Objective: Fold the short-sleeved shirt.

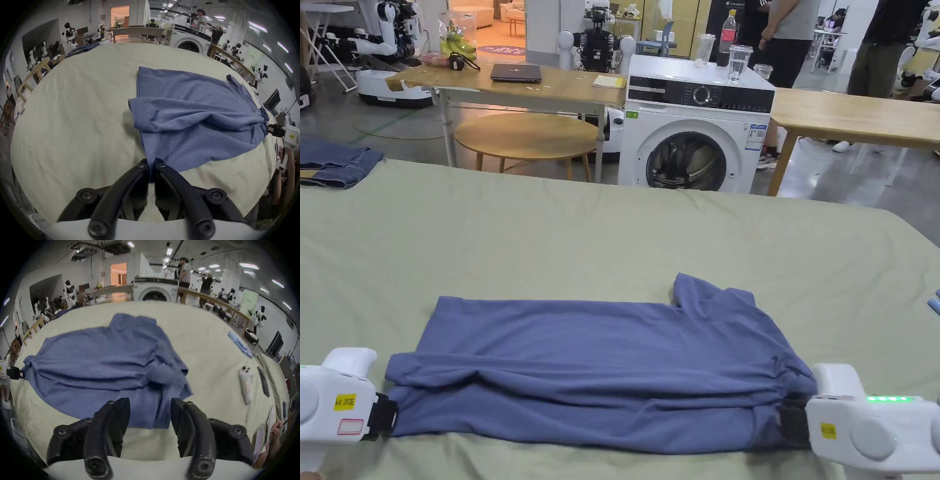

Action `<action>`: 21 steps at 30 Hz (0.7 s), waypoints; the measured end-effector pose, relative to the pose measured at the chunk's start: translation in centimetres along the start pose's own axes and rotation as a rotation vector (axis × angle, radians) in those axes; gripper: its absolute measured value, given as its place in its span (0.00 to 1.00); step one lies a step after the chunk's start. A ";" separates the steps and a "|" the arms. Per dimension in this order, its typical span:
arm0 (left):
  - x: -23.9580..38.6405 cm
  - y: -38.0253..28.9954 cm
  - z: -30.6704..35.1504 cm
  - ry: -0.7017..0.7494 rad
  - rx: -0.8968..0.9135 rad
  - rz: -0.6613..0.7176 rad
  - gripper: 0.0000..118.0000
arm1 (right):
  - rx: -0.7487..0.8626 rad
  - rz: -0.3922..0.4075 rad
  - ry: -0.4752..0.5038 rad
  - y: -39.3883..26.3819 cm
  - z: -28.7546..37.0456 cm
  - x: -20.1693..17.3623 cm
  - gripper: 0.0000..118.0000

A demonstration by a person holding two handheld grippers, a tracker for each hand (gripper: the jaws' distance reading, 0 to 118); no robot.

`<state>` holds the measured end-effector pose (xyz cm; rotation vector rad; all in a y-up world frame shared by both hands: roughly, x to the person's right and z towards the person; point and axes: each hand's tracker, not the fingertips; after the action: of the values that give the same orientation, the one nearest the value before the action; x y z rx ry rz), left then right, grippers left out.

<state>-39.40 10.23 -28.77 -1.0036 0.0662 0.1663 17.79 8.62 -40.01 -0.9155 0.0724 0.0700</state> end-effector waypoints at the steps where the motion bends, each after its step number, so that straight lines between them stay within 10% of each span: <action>1: 0.1 -0.1 0.0 0.004 0.000 -0.004 0.00 | -0.048 -0.003 0.018 0.1 -1.0 -0.1 0.46; 4: 0.2 -0.2 -0.1 0.007 -0.006 -0.007 0.00 | -0.096 0.012 0.005 -0.3 -2.7 -1.1 0.40; 7: 0.3 -0.5 0.0 0.009 -0.006 -0.008 0.00 | -0.082 -0.006 0.051 -0.3 -1.7 -1.8 0.08; 21: 0.1 0.3 5.9 -0.025 0.111 0.006 0.00 | 0.057 0.036 0.024 0.7 7.0 -1.5 0.05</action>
<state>-39.46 15.41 -25.87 -0.8909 0.0549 0.1791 16.45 14.53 -36.22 -0.8584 0.1128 0.0897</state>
